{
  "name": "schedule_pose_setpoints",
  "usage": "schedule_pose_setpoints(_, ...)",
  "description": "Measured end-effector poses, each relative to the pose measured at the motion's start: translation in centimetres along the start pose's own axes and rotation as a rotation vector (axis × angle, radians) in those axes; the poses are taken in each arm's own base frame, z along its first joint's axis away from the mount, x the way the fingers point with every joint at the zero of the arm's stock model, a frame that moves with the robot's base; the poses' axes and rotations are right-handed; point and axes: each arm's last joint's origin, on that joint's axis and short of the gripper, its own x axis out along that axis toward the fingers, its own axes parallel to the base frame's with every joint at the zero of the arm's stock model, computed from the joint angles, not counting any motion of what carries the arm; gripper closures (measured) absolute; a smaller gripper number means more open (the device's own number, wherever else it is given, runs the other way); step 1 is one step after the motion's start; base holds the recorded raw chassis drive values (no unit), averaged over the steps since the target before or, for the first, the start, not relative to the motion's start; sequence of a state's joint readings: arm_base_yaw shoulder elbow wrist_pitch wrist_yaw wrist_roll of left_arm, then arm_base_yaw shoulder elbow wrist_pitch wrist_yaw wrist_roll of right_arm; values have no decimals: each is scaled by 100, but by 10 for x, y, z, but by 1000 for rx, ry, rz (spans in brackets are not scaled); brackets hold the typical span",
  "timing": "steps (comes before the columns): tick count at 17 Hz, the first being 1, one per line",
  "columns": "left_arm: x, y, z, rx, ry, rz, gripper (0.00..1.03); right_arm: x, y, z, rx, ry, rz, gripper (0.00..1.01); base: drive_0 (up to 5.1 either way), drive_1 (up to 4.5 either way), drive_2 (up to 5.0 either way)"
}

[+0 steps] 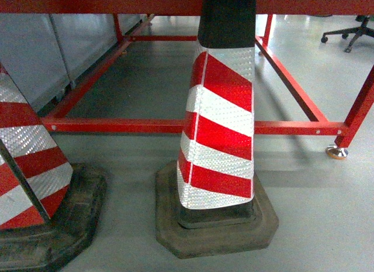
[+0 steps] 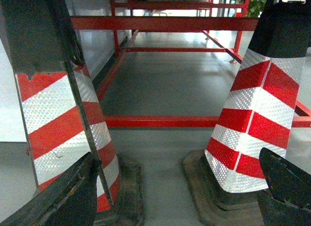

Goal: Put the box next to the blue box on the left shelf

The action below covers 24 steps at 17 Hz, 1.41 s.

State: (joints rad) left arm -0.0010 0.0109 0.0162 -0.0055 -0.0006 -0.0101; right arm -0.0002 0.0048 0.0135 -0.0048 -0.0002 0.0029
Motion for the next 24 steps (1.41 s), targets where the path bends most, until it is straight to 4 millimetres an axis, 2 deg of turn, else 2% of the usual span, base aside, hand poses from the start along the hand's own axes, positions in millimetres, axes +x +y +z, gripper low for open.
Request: schedule_pose_setpoints(24, 0, 0, 0, 10, 0, 0, 5, 0, 0, 0, -1, 1, 0, 3, 0, 0, 0)
